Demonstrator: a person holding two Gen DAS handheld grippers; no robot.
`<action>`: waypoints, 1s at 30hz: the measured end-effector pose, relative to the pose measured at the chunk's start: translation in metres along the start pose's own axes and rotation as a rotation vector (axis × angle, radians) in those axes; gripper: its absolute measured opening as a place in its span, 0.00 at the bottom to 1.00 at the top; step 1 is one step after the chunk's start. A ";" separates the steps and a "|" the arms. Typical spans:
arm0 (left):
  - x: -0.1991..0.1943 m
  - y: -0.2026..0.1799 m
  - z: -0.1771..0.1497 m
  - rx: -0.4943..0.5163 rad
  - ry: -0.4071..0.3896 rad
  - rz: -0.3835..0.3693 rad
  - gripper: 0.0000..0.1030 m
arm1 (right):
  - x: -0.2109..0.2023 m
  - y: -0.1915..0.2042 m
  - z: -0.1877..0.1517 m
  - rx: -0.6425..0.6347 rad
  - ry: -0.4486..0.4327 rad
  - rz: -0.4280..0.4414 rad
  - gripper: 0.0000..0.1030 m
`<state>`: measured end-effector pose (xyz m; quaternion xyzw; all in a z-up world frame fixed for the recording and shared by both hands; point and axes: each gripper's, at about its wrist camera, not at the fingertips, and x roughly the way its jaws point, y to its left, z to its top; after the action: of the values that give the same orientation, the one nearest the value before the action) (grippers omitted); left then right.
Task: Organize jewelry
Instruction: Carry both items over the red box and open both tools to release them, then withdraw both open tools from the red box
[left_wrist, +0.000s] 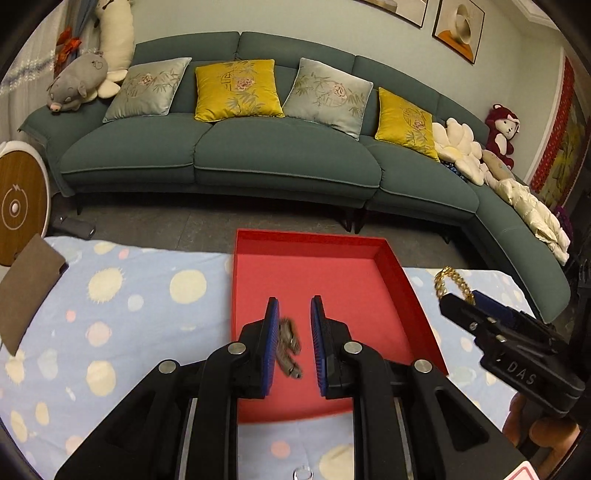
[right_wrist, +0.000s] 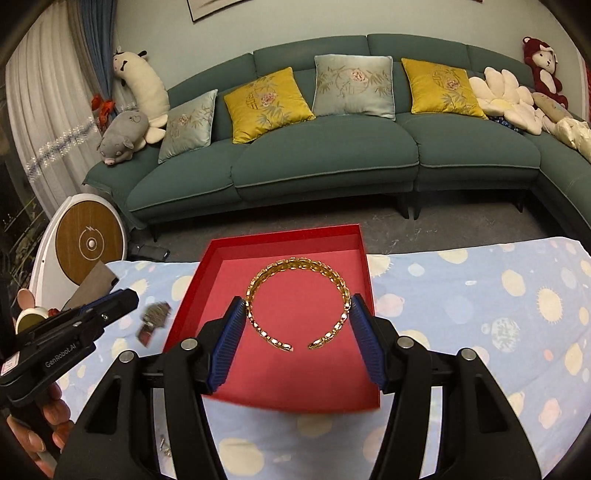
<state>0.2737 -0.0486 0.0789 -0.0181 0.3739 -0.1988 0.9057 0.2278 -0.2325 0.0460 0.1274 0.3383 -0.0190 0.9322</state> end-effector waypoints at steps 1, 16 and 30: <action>0.011 -0.002 0.007 0.010 -0.002 0.005 0.14 | 0.014 -0.002 0.005 0.007 0.009 0.003 0.54; 0.119 0.013 0.018 0.010 0.100 0.100 0.18 | 0.130 -0.020 0.022 0.007 0.127 -0.010 0.55; 0.100 0.016 -0.032 0.062 0.113 0.080 0.48 | 0.114 -0.036 0.001 0.040 0.157 -0.003 0.69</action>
<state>0.3217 -0.0679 -0.0138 0.0361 0.4184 -0.1744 0.8906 0.3122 -0.2615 -0.0338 0.1463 0.4102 -0.0172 0.9000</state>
